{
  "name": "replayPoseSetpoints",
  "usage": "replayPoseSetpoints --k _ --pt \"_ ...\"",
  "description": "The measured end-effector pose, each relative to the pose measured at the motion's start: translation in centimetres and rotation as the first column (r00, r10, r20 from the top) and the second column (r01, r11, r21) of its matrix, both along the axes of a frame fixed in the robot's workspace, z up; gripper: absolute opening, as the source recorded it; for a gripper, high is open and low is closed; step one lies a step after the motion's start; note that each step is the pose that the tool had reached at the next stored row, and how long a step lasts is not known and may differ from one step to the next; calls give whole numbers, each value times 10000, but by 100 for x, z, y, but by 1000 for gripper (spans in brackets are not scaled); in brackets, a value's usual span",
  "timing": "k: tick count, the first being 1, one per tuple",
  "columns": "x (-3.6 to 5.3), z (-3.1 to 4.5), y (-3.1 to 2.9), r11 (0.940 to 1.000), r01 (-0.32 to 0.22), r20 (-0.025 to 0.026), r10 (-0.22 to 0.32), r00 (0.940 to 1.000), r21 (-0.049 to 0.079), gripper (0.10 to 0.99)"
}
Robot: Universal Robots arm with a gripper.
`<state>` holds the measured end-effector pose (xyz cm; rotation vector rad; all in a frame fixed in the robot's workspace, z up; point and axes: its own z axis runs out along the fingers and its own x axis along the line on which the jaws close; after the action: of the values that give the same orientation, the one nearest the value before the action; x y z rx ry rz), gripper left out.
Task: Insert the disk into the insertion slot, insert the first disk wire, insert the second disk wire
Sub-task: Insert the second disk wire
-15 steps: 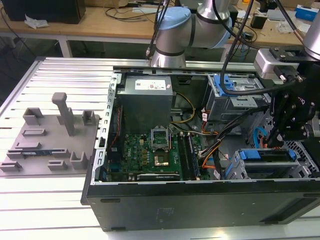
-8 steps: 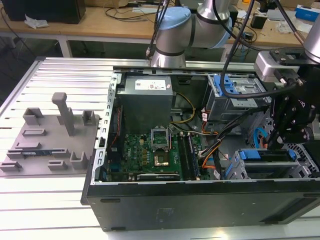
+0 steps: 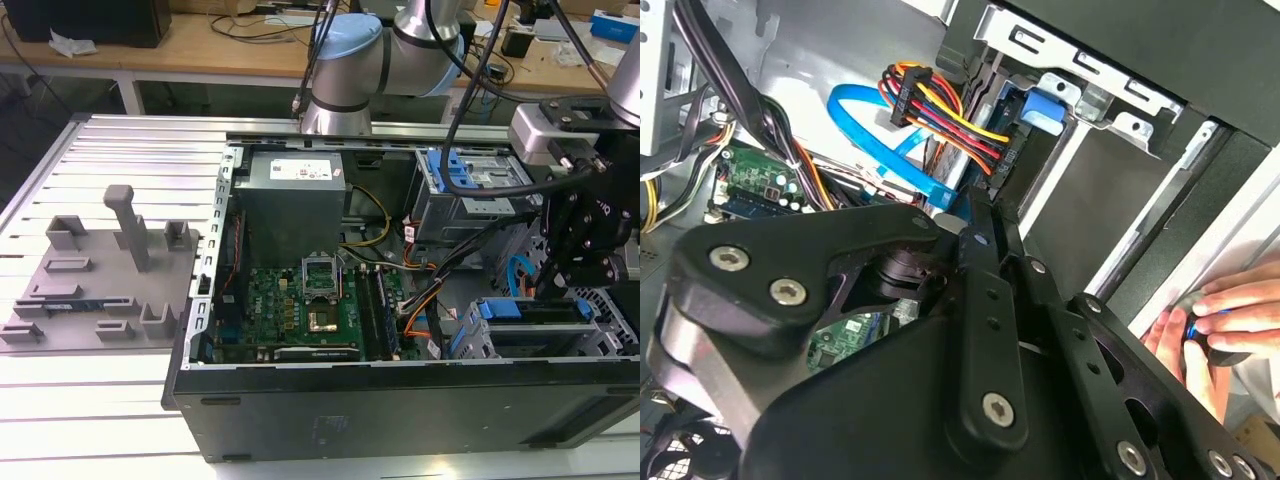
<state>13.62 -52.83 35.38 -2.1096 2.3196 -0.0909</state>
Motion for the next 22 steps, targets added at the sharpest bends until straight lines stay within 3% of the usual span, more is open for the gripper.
replayPoseSetpoints --k 22 --pt "25 -64 -5 10000 0 0 0 10000 -1 161"
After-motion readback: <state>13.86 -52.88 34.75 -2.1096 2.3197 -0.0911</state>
